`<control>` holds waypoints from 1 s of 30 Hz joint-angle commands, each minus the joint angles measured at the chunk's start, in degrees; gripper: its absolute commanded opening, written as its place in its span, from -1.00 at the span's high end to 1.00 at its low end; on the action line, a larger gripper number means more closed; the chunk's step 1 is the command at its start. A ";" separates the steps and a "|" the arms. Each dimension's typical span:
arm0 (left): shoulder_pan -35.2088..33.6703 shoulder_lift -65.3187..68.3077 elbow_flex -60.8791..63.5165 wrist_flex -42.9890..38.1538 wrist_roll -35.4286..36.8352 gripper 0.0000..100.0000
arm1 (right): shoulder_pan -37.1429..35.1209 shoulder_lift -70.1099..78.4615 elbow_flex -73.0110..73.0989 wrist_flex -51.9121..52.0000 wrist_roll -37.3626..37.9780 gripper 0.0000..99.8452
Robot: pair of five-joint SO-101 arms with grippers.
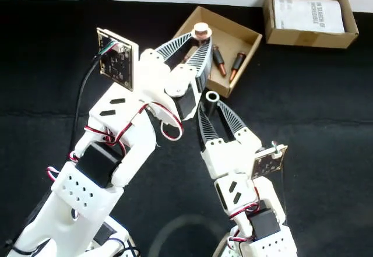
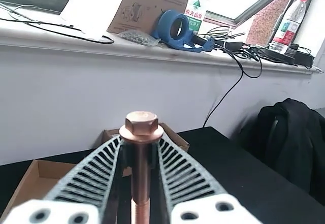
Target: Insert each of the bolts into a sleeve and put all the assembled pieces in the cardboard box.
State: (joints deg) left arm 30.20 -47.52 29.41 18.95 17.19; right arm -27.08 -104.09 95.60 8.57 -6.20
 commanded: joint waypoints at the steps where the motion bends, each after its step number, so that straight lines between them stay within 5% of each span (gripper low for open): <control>1: 3.91 -1.45 0.04 -1.23 -0.53 0.98 | 0.22 -0.57 7.43 -0.92 -0.53 0.99; 30: 2.15 3.47 5.14 -6.86 -0.44 0.98 | 0.22 -0.57 7.43 -0.92 -0.53 0.99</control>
State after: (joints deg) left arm 30.90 -43.91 35.47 13.32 16.92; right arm -27.08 -104.09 95.60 8.57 -6.29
